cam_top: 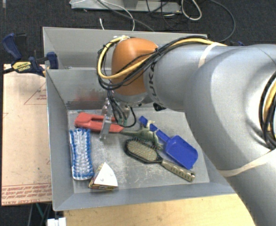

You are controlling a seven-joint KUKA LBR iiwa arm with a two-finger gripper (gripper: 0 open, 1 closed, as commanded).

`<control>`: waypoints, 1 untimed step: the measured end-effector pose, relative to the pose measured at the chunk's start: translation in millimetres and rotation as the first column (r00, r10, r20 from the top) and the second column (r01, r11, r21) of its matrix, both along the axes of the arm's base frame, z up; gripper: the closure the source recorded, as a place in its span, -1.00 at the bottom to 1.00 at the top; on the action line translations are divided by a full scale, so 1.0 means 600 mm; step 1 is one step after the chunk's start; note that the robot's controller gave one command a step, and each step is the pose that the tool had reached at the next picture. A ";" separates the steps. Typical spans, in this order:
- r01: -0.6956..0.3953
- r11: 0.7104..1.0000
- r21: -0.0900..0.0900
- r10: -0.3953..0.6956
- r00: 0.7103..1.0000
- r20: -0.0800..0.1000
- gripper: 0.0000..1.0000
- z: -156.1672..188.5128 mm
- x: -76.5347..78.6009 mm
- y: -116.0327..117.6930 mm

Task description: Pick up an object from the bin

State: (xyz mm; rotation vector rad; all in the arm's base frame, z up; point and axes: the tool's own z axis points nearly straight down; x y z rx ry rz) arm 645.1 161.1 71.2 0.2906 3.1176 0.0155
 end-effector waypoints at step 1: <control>0.000 1.000 0.000 0.000 1.000 0.000 1.00 0.000 0.000 0.000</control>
Offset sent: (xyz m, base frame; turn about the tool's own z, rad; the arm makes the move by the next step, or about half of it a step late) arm 0.0000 0.0000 0.0393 0.0002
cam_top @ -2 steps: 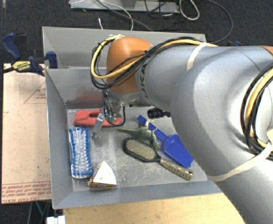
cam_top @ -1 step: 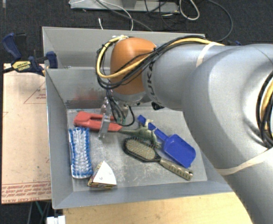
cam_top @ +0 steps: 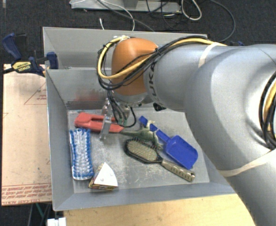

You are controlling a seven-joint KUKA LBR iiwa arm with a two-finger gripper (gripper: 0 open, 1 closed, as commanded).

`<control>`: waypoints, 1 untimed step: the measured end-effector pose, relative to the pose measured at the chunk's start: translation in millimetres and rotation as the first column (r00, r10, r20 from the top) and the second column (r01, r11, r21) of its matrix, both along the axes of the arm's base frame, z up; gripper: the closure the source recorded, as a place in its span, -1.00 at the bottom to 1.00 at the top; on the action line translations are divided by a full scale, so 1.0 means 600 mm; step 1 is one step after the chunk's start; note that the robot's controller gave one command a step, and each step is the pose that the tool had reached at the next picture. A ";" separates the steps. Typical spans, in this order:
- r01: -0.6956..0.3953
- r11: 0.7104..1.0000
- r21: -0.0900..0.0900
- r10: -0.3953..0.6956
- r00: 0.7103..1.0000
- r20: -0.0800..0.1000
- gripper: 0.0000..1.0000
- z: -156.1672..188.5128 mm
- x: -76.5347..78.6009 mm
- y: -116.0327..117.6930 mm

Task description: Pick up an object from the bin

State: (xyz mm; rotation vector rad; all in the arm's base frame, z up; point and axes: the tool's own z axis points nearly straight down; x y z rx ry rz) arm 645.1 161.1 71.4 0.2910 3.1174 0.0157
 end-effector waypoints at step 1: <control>0.001 1.000 -0.001 -0.001 1.000 -0.006 1.00 0.033 -0.003 -0.001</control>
Offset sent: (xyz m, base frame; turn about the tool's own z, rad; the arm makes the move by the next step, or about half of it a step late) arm -0.0019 -0.0005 0.0775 0.0002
